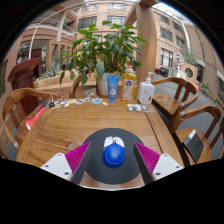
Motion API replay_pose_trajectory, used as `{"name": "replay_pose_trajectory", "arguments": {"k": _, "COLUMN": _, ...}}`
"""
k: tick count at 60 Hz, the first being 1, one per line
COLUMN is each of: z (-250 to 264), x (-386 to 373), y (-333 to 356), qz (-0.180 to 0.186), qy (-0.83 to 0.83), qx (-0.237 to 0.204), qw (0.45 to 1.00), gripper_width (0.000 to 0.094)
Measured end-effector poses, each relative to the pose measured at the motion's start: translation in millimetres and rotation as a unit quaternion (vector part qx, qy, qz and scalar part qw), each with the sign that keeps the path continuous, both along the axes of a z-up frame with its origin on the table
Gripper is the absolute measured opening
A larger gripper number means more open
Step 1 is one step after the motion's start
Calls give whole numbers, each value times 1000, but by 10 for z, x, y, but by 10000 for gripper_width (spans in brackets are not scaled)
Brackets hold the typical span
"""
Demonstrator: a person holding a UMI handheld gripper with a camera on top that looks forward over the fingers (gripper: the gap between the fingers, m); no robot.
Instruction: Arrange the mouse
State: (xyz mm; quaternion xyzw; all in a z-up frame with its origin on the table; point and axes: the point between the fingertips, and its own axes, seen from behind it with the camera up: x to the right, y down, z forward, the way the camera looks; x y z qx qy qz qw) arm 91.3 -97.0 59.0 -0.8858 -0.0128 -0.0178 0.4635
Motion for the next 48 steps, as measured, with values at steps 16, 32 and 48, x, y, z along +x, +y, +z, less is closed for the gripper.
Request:
{"name": "replay_pose_trajectory", "arguments": {"k": 16, "z": 781, "x": -138, "y": -891, "qz": -7, "qy": -14, "qx": 41, "qw": 999, "gripper_width": 854}}
{"name": "replay_pose_trajectory", "arguments": {"k": 32, "z": 1029, "x": -292, "y": -1623, "qz": -3, "qy": -22, "qx": 52, "qw": 998, "gripper_width": 851}}
{"name": "replay_pose_trajectory", "arguments": {"k": 48, "z": 1074, "x": -343, "y": -1879, "qz": 4, "qy": -26, "qx": 52, "qw": 998, "gripper_width": 852}}
